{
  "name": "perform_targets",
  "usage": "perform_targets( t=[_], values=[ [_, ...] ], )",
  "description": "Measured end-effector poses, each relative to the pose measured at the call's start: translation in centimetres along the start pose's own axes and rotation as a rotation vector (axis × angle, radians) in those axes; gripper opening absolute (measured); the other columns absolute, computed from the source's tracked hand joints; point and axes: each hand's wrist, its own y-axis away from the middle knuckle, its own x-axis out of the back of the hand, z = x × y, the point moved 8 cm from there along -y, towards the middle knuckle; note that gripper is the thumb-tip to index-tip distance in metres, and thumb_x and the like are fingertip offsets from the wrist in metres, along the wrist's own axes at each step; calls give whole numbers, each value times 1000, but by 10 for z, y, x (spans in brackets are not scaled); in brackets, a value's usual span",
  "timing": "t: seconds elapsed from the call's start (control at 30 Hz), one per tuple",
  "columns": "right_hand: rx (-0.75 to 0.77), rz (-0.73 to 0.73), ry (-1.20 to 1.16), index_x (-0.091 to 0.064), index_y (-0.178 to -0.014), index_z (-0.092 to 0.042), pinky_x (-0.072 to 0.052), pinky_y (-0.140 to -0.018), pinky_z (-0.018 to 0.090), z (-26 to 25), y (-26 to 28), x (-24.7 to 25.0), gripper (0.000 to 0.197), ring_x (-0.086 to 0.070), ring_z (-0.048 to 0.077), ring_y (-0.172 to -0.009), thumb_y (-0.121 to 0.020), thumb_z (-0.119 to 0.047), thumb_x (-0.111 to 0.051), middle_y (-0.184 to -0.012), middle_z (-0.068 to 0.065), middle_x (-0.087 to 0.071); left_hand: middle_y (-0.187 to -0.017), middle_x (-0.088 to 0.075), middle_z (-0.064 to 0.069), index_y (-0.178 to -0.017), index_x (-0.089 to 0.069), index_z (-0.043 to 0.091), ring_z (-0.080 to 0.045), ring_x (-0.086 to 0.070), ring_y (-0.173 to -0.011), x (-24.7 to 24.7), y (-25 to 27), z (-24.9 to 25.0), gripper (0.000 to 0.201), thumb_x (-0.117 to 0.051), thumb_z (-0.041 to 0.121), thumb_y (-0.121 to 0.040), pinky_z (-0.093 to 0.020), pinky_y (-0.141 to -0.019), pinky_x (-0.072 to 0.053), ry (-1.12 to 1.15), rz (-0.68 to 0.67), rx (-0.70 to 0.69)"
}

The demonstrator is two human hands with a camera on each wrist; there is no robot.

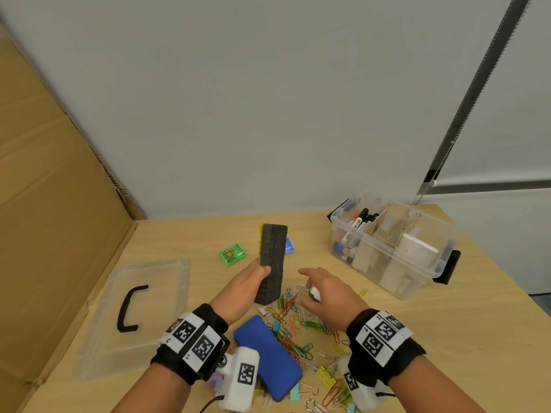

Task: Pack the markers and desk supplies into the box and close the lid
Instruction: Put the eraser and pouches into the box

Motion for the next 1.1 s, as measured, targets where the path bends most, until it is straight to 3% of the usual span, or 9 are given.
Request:
perform_targets(
  t=[0.1,0.23,0.33,0.53,0.67,0.77,0.83,0.97,1.1],
  values=[
    [-19,189,-415,-41,-129,-32,-47,-75,22,-5,4,24,62,-59,8,-86,-78,-60,-62,-98,-7,-61,-113,-62,-11,-118,-53,15,-23,-58,-106,-4,2,-1,24,-37,20,-101,-26,-88,-48,-58,-27,-25],
    [2,292,-733,-47,-123,-26,-45,-72,12,-20,6,42,64,-62,-5,-84,-70,-58,-65,-93,-10,-66,-116,-54,-5,-132,-42,19,-14,-56,-97,-27,7,6,38,-50,28,-96,-25,-83,-49,-257,-91,-111],
    [13,281,-851,-53,-116,-22,-48,-75,19,-26,0,38,54,-65,-2,-83,-73,-47,-74,-92,-9,-69,-124,-52,1,-134,-40,26,-11,-53,-104,-40,9,14,44,-53,37,-93,-25,-89,-47,-434,-112,-215],
    [-32,373,-794,-52,-113,-24,-49,-62,14,-11,3,49,35,-59,-2,-69,-83,-32,-70,-85,-10,-62,-132,-51,6,-144,-33,25,-9,-50,-117,-40,12,4,69,-63,45,-85,-27,-100,-43,-674,-255,-214],
    [-73,415,-796,-49,-116,-33,-54,-70,31,11,9,58,39,-61,14,-78,-84,-25,-69,-95,-11,-58,-138,-49,7,-138,-42,35,-14,-40,-123,-26,19,-38,64,-68,46,-79,-37,-104,-39,-941,-409,-86],
    [-66,432,-769,-47,-119,-37,-56,-76,37,21,12,61,46,-61,15,-81,-83,-19,-69,-97,-12,-57,-148,-34,8,-142,-35,34,-21,-27,-129,-30,30,-66,74,-70,37,-77,-42,-107,-33,-1179,-560,-34],
    [-56,436,-755,-47,-121,-39,-55,-82,39,23,13,60,50,-61,12,-86,-82,-16,-69,-99,-15,-57,-152,-26,10,-143,-30,35,-22,-23,-130,-34,31,-70,79,-70,36,-75,-44,-106,-32,-1300,-574,-67],
    [-19,435,-708,-47,-123,-41,-49,-89,31,19,11,58,52,-58,6,-98,-82,-18,-70,-109,-20,-55,-146,-34,10,-141,-34,35,-23,-26,-127,-39,26,-65,72,-65,31,-76,-40,-102,-33,-1341,-500,-131],
    [30,415,-669,-52,-118,-37,-42,-84,13,13,13,59,44,-55,-3,-101,-81,-21,-71,-113,-18,-55,-130,-47,8,-133,-43,36,-18,-33,-115,-29,21,-57,61,-67,32,-78,-37,-100,-36,-1094,-473,-60]
  ],
)
